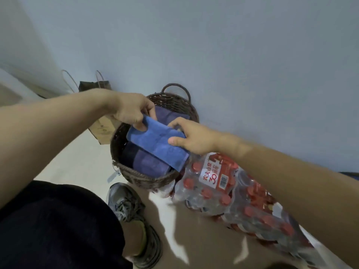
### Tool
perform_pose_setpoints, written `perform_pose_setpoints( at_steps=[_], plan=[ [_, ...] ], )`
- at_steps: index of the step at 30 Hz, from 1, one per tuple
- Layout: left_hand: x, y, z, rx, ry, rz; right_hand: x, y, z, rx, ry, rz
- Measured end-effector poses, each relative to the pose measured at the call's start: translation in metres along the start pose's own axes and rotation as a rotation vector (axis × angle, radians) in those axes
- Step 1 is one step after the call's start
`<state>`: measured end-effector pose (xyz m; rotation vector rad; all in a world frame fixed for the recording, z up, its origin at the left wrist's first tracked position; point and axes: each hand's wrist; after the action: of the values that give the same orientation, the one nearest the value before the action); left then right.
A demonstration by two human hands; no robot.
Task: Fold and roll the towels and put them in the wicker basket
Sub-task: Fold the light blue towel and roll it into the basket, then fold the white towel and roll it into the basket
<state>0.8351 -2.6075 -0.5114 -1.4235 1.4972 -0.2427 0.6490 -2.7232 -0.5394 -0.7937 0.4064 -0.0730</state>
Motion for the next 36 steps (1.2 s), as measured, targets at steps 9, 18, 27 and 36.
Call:
perform_pose_setpoints(
  at_steps=[9, 18, 27, 36],
  plan=[
    [0.007, 0.015, 0.028, 0.114, -0.095, 0.147, 0.040, 0.036, 0.005, 0.024, 0.147, 0.150],
    [0.014, 0.031, 0.026, 0.361, -0.115, 0.203, 0.044, 0.035, 0.012, -0.176, 0.185, 0.252],
    [0.018, 0.039, 0.018, 0.430, -0.014, -0.094, 0.022, 0.041, 0.004, -0.208, -0.020, 0.091],
    [0.015, 0.041, 0.019, 0.371, -0.112, 0.018, 0.014, 0.055, -0.001, -0.190, -0.067, 0.023]
  ],
)
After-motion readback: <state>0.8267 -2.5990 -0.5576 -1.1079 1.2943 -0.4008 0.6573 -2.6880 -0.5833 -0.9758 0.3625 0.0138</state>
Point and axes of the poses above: each hand's wrist, its own x-axis towards the middle knuckle, its own y-axis out of the palm, z = x × y, and after that the axes turned 3 degrees about x, right-handed
